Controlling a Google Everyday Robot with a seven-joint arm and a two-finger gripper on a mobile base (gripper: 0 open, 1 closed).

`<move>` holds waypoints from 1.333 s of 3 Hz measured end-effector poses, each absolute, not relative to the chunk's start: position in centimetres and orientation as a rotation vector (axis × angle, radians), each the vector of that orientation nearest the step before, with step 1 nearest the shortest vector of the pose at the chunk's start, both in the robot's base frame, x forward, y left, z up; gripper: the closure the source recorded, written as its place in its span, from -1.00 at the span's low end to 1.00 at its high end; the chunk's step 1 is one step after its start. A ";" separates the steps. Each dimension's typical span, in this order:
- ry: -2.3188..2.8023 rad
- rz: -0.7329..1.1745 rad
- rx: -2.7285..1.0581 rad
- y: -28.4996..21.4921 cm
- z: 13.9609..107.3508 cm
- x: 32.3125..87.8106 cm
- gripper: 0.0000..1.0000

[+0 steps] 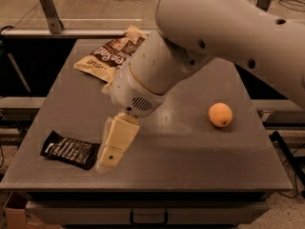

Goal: Move rxbar chocolate near brown chip bag

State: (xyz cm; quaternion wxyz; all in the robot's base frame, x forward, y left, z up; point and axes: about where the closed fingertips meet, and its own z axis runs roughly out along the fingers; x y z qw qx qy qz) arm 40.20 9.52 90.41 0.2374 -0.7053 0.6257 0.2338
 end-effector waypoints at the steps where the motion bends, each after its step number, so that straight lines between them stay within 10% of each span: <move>1: 1.687 0.623 -1.972 10.6 89.8 40.2 -1.00; 4: 1.731 0.510 -1.892 15.4 83.5 41.8 -1.00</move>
Offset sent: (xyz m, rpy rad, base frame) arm 0.0138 0.0635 -0.0607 -0.0232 -0.0841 -0.0054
